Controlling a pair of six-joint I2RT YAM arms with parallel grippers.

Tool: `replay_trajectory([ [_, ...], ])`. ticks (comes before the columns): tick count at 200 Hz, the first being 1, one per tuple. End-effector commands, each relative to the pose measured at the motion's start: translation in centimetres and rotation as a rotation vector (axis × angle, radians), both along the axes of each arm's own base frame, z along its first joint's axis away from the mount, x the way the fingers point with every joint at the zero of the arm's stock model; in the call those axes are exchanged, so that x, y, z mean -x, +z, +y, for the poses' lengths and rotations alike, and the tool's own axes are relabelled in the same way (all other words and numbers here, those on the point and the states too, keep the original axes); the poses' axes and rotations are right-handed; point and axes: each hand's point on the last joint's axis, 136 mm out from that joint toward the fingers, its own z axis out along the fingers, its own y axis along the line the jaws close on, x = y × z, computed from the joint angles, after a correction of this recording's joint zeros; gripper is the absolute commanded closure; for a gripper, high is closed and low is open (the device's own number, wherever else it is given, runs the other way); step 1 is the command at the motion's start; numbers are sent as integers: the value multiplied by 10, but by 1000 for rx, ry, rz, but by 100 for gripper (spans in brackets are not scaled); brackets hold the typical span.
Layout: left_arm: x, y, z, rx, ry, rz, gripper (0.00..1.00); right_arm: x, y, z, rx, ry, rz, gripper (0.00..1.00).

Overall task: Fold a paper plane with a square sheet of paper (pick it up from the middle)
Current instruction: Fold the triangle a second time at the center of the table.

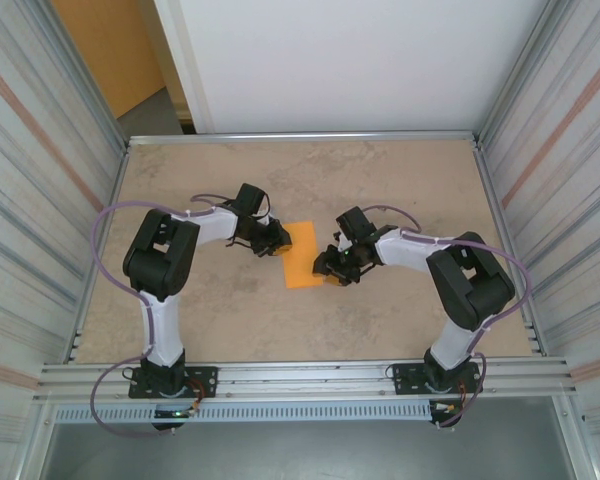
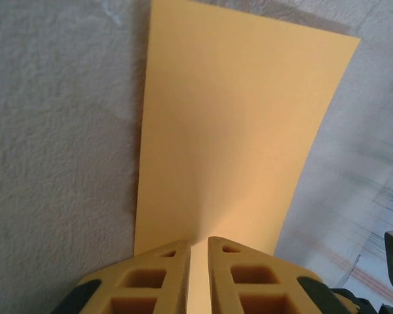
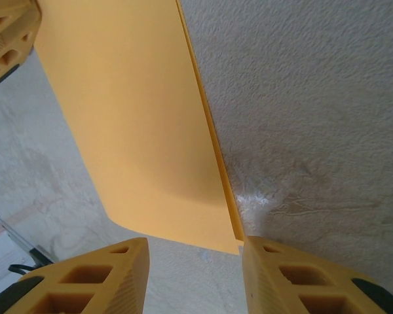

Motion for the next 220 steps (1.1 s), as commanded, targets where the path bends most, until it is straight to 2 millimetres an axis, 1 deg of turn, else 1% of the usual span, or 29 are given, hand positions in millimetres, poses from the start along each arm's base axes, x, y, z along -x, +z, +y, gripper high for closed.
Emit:
replay_trajectory([
  [1, 19, -32, 16, -85, 23, 121, 83, 7, -6, 5, -14, 8, 39, 62],
  [50, 19, -33, 16, -83, 21, 126, 83, 11, -14, 6, -5, 16, 58, 64],
  [65, 19, -32, 16, -82, 20, 125, 83, 10, -13, 6, -6, 16, 54, 63],
  [81, 19, -33, 16, -82, 21, 127, 83, 10, -14, 1, 20, 9, 46, 62],
  [114, 20, -33, 17, -84, 21, 129, 83, 5, -7, -7, 58, 6, -2, 60],
  [137, 19, -33, 17, -85, 22, 128, 83, 8, -10, -8, 66, 8, 12, 60],
  [160, 18, -32, 16, -81, 20, 122, 83, 9, -12, -5, 64, 17, 18, 60],
  [182, 16, -31, 15, -78, 19, 119, 83, 10, -12, 0, 42, 27, 25, 63],
  [220, 17, -31, 15, -76, 17, 122, 83, 6, -3, 8, -15, 24, 3, 67],
])
